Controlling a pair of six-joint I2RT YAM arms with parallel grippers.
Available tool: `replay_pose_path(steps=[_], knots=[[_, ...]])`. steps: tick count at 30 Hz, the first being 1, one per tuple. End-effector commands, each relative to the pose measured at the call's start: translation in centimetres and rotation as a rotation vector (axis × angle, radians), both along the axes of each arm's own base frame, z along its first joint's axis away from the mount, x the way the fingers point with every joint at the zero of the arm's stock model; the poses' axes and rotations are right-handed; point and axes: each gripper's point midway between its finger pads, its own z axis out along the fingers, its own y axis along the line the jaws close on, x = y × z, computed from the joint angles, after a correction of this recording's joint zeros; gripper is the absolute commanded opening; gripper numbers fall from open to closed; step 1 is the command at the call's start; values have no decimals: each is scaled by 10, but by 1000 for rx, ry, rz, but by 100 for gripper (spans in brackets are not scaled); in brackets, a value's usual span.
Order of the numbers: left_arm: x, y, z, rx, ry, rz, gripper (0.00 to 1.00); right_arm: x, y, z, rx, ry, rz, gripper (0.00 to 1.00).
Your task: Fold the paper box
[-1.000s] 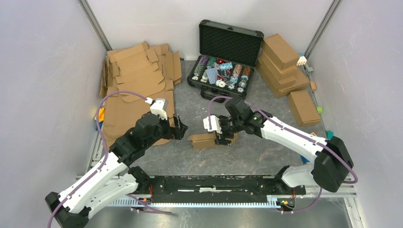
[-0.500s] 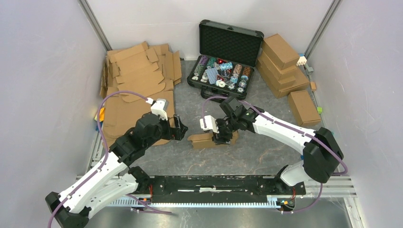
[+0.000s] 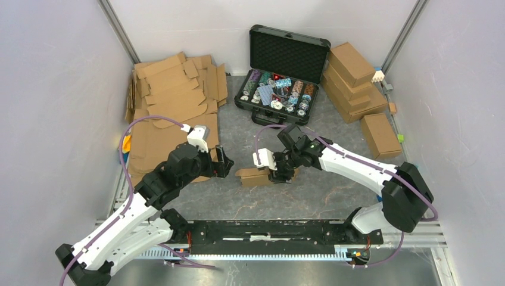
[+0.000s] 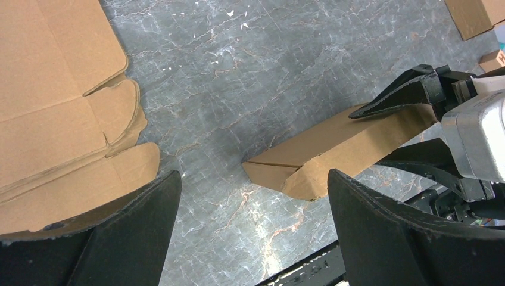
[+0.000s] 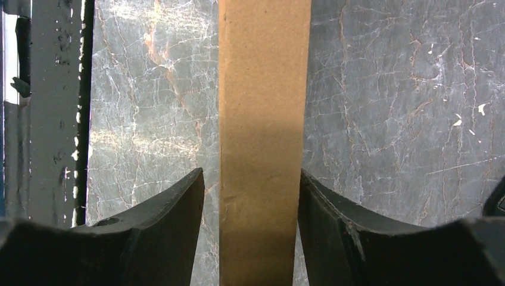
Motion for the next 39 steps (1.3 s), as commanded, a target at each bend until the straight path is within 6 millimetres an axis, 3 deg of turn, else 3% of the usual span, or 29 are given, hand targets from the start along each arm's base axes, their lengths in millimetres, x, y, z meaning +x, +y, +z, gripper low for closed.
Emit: replay_pose_path(steps=[1, 13, 23, 39], knots=[[1, 1, 9, -8, -24, -7, 98, 2, 3, 11, 42, -61, 22, 62], [0, 1, 8, -5, -25, -12, 98, 7, 0, 18, 43, -78, 9, 54], [-1, -1, 10, -8, -23, -24, 98, 12, -6, 28, 89, -89, 17, 54], [-3, -2, 13, -19, -31, -38, 98, 1, 2, 25, 174, -36, 88, 50]])
